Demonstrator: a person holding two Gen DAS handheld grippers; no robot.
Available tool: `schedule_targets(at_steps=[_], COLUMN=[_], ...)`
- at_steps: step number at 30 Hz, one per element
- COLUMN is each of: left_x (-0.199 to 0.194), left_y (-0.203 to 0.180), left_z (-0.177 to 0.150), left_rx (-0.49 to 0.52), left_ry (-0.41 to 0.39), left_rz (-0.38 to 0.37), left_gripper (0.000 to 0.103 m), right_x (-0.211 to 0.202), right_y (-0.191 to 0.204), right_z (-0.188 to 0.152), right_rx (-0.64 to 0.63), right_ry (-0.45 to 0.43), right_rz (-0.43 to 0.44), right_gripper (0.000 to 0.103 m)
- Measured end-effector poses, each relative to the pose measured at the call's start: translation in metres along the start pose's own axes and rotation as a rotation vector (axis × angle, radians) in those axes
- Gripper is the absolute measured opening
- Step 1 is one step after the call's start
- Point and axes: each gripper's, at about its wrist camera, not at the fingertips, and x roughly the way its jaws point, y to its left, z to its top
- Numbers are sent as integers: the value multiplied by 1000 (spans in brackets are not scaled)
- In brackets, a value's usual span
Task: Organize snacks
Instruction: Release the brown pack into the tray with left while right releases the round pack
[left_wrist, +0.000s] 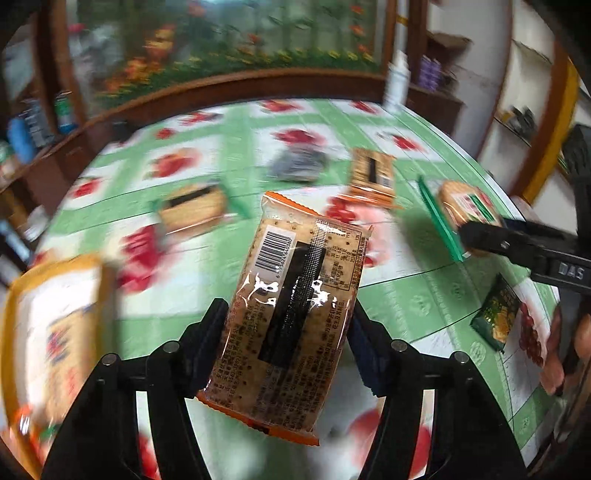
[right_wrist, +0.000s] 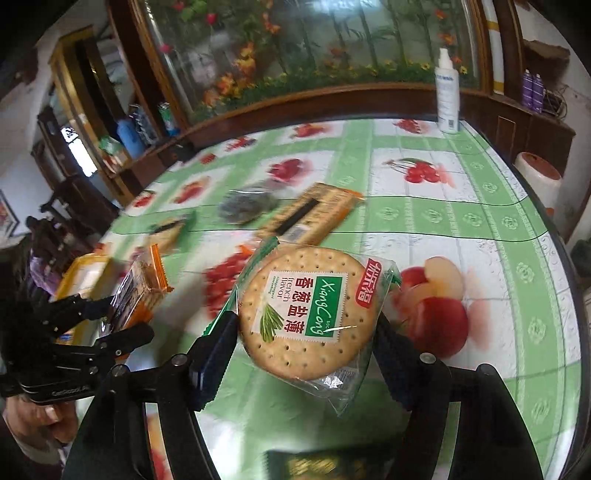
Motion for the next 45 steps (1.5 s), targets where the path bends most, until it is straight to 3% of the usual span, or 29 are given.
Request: schedule_targets(at_steps=[6,11,15,23,33,42,43,45], left_x=[-51,-73,-84,-94,-92,-88,-90,-93], left_y=[48,96,130,169,199,211,210,209], left_z=[-31,-55,-68,-82,-96,-100,-100,-99], left_rx=[-127,-212,-280,-352,-425,-470,-467,-459], left_ry=[-98,-121,-132,-158,-142,-111,-111,-115], left_rz=[178,299,343,409,439,475,491,514], left_gripper=[62,63,63,63,63,63,65,78], right_x=[-7,4,24,56,88,111,111,106], right_y=[53,122,185,276,327,335,332,325], right_z=[-6,-14,-19,-21,-27,-29,-29,-28], right_rx=[-30,-116,-196,-314,-397,-398,-393,-380], right_ry=[-7,16,57,89,143,179,179,167], right_rz=[176,309,386,442,461,452,455,455], right_gripper=[73,73,72,72,72,75,74,74])
